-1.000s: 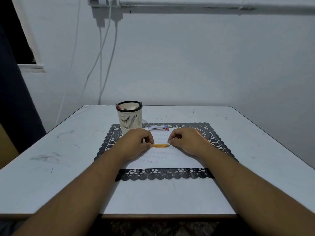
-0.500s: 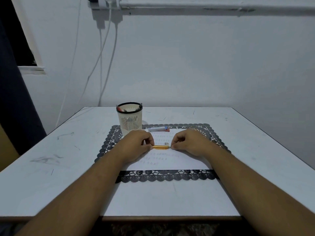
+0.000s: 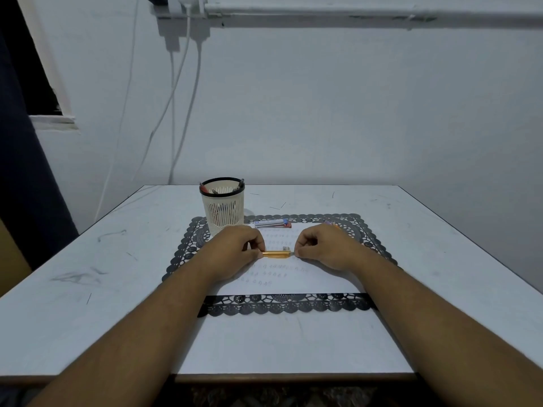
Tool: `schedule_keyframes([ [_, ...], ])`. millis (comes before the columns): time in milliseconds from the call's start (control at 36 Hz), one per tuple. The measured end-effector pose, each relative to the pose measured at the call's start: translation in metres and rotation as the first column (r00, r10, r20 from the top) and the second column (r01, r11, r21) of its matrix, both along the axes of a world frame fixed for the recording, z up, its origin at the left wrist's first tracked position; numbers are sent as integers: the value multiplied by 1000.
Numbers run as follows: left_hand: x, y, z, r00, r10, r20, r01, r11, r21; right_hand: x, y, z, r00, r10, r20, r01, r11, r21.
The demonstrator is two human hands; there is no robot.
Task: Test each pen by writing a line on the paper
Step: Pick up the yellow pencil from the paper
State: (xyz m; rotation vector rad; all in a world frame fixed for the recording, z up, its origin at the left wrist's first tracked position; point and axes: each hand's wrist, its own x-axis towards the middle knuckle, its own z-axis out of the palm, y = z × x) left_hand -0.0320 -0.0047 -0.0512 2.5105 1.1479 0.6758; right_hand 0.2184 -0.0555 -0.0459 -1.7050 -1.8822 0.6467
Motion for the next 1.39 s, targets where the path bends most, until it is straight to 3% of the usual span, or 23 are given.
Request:
schedule_keyframes([
  [83, 0, 0, 0, 1000, 3, -1, -3, 1000, 6, 1, -1, 0, 1000, -9, 5, 9, 1000, -9],
  [250, -1, -1, -1, 999, -7, 32, 7, 1000, -21, 10, -2, 0, 988, -65, -138, 68, 998, 13],
  [472, 0, -5, 0, 997, -44, 62, 46, 998, -39, 0, 8, -2, 999, -38, -12, 39, 999, 24],
  [639, 2, -4, 0, 997, -66, 48, 67, 998, -21, -6, 10, -4, 1000, -16, -15, 16, 999, 30],
  [917, 8, -7, -3, 997, -71, 14, 71, 997, 10, 13, 18, 2, 966, -122, -228, 144, 986, 86],
  [1194, 2, -5, 0, 999, -37, 39, 38, 998, -40, 7, 67, 12, 982, -190, 23, 185, 974, 133],
  [1389, 5, -4, -1, 999, -50, 8, 50, 999, -21, -8, 82, 3, 977, -212, 33, 205, 968, 143],
])
